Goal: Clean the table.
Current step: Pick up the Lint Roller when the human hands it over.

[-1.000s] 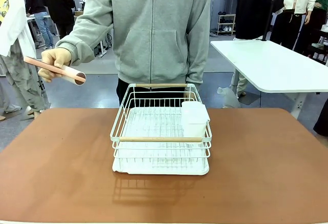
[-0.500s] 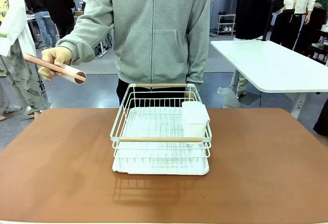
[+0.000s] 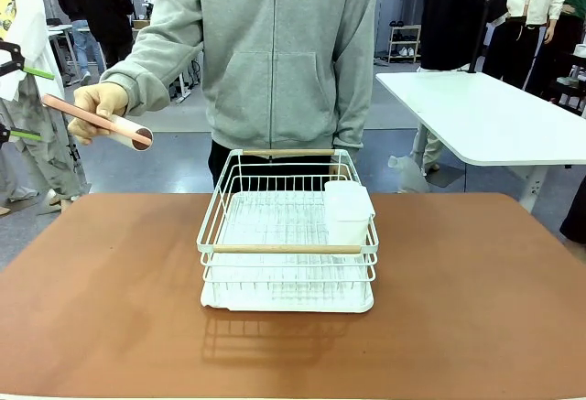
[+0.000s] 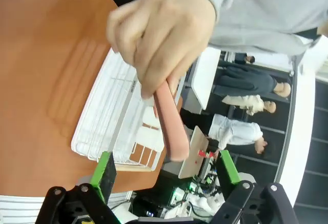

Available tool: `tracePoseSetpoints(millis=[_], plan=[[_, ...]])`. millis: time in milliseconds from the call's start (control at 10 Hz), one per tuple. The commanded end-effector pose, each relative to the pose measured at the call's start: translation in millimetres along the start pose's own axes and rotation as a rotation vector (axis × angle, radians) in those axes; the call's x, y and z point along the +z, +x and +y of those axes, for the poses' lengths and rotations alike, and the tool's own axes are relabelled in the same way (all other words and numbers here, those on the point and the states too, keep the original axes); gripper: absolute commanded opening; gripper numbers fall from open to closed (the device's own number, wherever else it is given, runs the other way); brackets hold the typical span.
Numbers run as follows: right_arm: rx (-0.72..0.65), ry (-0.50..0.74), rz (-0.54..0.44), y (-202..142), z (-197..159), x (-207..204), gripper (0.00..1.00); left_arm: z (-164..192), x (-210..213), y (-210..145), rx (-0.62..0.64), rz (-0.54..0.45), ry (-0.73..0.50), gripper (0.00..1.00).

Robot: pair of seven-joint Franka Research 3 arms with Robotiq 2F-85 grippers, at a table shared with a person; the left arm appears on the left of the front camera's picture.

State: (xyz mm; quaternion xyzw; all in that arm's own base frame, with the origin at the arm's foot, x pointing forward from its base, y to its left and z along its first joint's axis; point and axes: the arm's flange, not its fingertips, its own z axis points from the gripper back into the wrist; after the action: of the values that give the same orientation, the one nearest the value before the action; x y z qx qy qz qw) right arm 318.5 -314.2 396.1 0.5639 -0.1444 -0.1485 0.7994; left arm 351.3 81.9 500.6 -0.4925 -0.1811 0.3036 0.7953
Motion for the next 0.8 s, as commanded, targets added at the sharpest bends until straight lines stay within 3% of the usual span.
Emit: tracePoseSetpoints(millis=[0, 200, 500, 700], plan=[[-0.013, -0.012, -0.001, -1, 6, 3, 1.00, -11, -7, 3, 0.020, -0.082, 0.029, 1.00], [-0.013, -0.012, -0.001, -1, 6, 3, 1.00, -21, -19, -3, -0.004, -0.137, 0.105, 1.00], [-0.013, -0.012, -0.001, -1, 6, 3, 1.00, -28, -32, -9, -0.030, -0.036, 0.229, 1.00], [-0.013, -0.012, -0.001, -1, 6, 3, 1.00, -29, -33, -3, -0.030, -0.042, 0.317, 1.00]])
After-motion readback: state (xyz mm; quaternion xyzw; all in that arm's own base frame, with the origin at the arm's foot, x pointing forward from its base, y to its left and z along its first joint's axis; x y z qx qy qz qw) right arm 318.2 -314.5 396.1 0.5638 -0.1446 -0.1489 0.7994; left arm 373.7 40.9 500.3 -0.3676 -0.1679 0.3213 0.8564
